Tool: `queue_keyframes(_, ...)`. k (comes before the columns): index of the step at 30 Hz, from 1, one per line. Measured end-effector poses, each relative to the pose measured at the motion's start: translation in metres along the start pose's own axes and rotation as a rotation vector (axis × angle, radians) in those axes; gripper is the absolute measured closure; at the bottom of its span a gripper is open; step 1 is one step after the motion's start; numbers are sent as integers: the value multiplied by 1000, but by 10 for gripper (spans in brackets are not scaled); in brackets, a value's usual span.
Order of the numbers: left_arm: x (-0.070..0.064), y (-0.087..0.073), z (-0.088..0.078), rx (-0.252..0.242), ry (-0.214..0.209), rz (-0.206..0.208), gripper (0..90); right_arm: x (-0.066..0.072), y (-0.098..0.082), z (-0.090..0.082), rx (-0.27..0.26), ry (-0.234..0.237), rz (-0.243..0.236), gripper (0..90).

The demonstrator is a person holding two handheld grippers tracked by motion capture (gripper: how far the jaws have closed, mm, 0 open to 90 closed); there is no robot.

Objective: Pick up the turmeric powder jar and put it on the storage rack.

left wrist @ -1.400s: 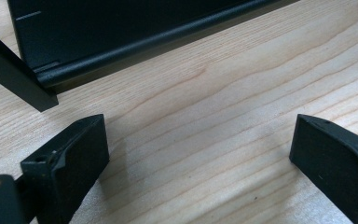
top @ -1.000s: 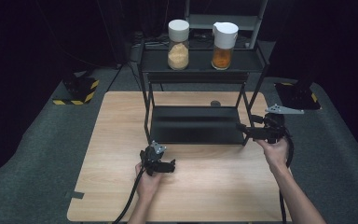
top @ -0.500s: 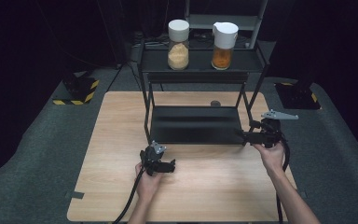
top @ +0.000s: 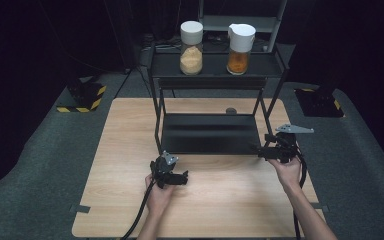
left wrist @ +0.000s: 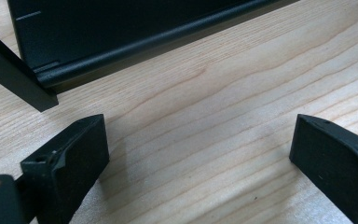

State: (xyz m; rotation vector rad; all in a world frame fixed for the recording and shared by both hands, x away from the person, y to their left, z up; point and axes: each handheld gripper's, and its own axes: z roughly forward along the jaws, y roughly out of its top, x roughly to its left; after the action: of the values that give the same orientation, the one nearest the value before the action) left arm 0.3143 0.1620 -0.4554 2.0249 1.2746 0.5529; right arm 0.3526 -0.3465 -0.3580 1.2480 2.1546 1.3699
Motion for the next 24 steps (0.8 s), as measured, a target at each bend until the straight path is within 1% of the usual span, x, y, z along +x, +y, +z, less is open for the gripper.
queue_keyframes(5,0,0,0,0,0,0,44,4,-4,5,12,-17,-10,123)
queue_keyframes(6,0,0,0,0,0,0,44,5,-5,6,11,-20,-17,122)
queue_keyframes(12,0,0,0,0,0,0,44,8,-9,11,23,-24,-25,122)
queue_keyframes(24,0,0,0,-1,1,0,44,7,-21,21,36,-22,-15,120)
